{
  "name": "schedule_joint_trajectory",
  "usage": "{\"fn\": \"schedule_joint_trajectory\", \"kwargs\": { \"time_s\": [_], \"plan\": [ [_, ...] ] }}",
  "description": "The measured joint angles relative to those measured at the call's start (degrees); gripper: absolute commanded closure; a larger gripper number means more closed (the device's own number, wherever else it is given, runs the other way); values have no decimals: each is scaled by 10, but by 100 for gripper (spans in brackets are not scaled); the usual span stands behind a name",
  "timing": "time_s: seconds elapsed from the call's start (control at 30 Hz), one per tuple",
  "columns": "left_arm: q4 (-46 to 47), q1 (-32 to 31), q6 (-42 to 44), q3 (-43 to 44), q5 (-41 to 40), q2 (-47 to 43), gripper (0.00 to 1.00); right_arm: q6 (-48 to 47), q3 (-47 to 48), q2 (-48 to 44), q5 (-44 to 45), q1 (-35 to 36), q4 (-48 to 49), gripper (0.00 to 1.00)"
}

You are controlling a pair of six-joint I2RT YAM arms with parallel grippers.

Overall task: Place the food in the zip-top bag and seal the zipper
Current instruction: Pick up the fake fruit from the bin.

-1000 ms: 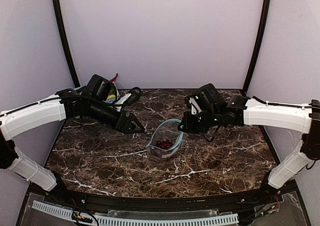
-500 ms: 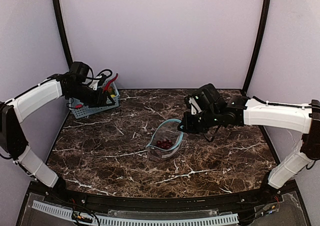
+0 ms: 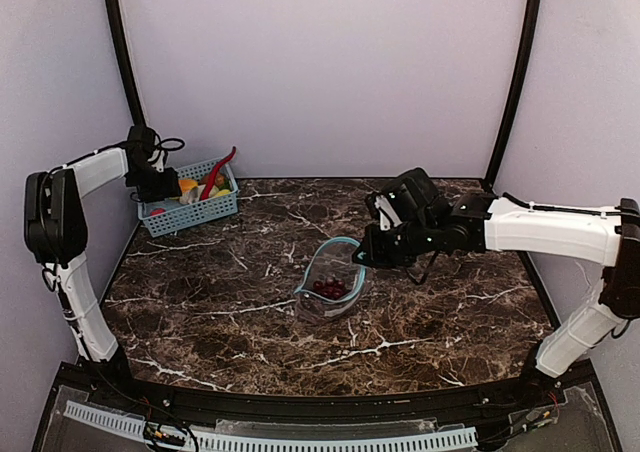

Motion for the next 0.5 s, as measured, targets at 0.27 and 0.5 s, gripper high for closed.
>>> {"fn": "schedule_joint_trajectory", "kwargs": {
  "time_s": [0.27,0.5],
  "plan": [
    [3,38,12,69,-66,78,46,-6,0,13,-15,0,9,95],
    [2,41,35,76,-101,123,44,-6,0,17,-23,0,9,95]
  ]
}}
